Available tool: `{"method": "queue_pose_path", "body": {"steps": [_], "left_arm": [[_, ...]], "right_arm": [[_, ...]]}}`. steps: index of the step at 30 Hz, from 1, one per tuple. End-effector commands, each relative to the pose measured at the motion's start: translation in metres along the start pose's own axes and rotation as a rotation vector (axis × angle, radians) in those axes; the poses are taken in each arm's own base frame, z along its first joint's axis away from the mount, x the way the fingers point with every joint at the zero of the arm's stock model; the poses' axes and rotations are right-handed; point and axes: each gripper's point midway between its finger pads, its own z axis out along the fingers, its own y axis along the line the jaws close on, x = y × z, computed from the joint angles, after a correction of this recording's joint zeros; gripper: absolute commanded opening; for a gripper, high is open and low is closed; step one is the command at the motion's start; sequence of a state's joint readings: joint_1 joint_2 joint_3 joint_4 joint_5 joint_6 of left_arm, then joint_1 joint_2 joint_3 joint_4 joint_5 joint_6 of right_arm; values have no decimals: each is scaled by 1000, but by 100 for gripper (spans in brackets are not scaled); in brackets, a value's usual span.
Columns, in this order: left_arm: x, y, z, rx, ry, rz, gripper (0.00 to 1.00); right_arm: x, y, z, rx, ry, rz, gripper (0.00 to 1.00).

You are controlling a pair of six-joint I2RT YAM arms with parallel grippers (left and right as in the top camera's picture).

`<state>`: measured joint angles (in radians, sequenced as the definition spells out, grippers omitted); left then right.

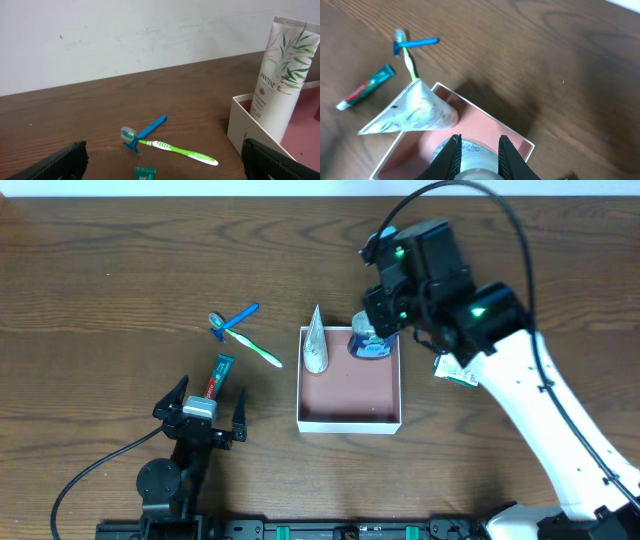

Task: Pack container
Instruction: 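Carry the soap bottle into the box beside the tube and release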

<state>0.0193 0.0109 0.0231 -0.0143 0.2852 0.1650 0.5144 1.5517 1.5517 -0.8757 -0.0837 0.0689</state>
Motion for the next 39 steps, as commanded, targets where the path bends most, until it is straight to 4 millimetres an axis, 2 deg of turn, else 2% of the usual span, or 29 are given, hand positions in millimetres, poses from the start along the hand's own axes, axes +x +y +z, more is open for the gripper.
{"method": "queue_pose_path", "body": {"steps": [1, 7, 15, 25, 39], "left_arm": [[16, -2, 1, 10, 44, 2, 98], [16, -2, 1, 9, 44, 2, 98], [16, -2, 1, 9, 44, 2, 98], [16, -2, 1, 9, 44, 2, 98], [16, -2, 1, 9, 44, 2, 98]], "right_arm": [[5, -1, 11, 48, -3, 29, 6], [22, 3, 42, 97, -24, -2, 3], [39, 22, 73, 94, -85, -53, 3], [49, 14, 87, 149, -126, -56, 2], [54, 15, 99, 132, -193, -37, 2]]}}
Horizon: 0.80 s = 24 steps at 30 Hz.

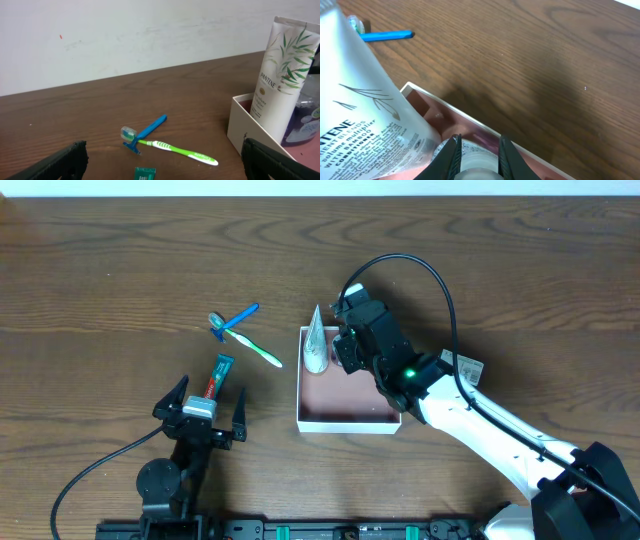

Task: Pack container
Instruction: 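Carry the soap bottle into the box beside the tube and release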

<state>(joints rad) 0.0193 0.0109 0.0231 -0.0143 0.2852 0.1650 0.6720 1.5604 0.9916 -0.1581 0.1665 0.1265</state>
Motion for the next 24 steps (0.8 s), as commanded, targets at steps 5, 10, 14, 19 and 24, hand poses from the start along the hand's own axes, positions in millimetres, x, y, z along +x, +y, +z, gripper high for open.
{"method": "queue_pose_path", "body": {"steps": [5, 10, 14, 19, 24], "left_arm": [[16, -2, 1, 10, 44, 2, 98], [16, -2, 1, 10, 44, 2, 98], [16, -2, 1, 9, 44, 2, 98], [16, -2, 1, 9, 44, 2, 98], [16, -2, 1, 10, 44, 2, 98]], "right_arm": [[-10, 2, -3, 8, -41, 16, 14], [-8, 2, -1, 9, -35, 15, 49], [-8, 1, -1, 9, -36, 15, 56], [-21, 3, -2, 4, -85, -13, 56], [-48, 6, -19, -19, -159, -13, 60]]}}
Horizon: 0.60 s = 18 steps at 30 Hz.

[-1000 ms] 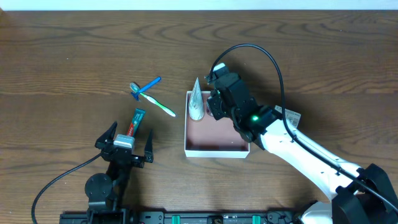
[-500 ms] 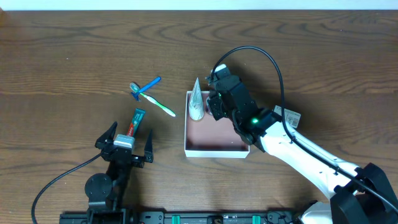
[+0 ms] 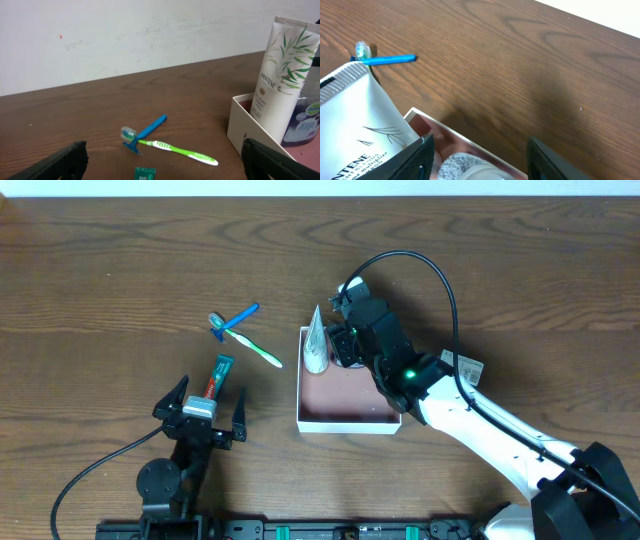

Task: Pack container
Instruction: 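Carry the soap bottle into the box beside the tube and release, then lower the right gripper onto the green soap bar box and grasp it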

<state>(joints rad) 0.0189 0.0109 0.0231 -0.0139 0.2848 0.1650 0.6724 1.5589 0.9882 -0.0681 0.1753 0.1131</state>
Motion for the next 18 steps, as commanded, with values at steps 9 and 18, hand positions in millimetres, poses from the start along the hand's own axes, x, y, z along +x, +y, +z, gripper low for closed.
{"method": "queue_pose_path", "body": {"steps": [9, 18], "left_arm": [[16, -2, 1, 10, 44, 2, 98], [16, -2, 1, 9, 44, 2, 98]], "right_arm": [[-100, -7, -109, -40, -256, 26, 59], [-44, -103, -168, 174, -85, 341, 59]]}}
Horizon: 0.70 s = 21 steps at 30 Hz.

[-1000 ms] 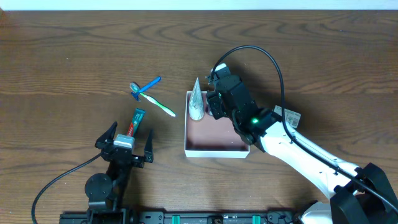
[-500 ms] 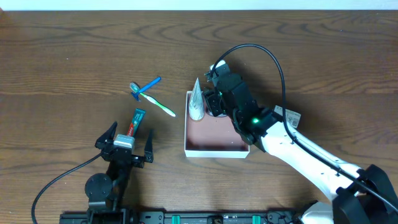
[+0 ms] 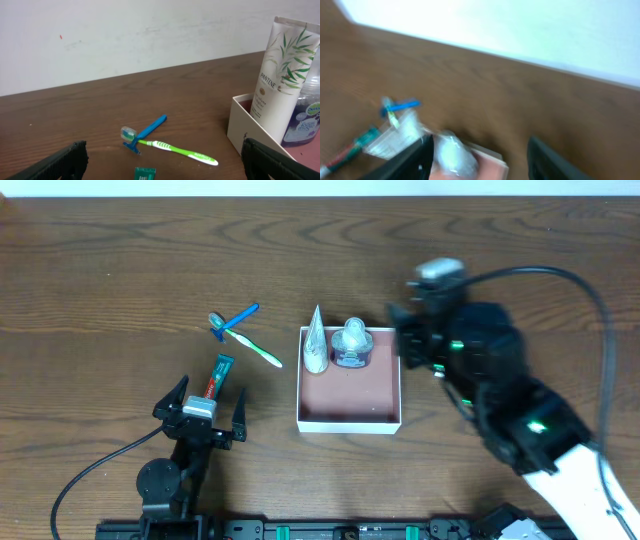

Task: Pack container
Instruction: 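Lower the right gripper onto the green soap bar box and grasp it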

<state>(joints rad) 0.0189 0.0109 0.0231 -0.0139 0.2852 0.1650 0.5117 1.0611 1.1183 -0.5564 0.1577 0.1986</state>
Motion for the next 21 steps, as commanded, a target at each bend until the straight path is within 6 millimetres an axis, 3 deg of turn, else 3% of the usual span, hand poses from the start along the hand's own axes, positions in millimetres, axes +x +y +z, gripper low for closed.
{"method": "queue_pose_path", "body": {"steps": [1, 6, 9, 14, 17, 19, 21], "left_arm": [[16, -2, 1, 9, 45, 2, 98], [16, -2, 1, 9, 44, 2, 98], [16, -2, 1, 9, 44, 2, 98], [16, -2, 1, 9, 44, 2, 98], [16, -2, 1, 9, 44, 2, 98], [16, -2, 1, 9, 44, 2, 98], [16, -2, 1, 9, 44, 2, 98]], "right_arm": [[22, -41, 0, 128, 87, 169, 59], [69, -92, 5, 300, 263, 317, 61], [94, -110, 15, 373, 360, 405, 68], [127, -110, 50, 310, 515, 432, 77], [137, -103, 82, 197, 560, 284, 83], [145, -104, 100, 164, 582, 191, 94], [155, -107, 114, 131, 609, 84, 95]]}}
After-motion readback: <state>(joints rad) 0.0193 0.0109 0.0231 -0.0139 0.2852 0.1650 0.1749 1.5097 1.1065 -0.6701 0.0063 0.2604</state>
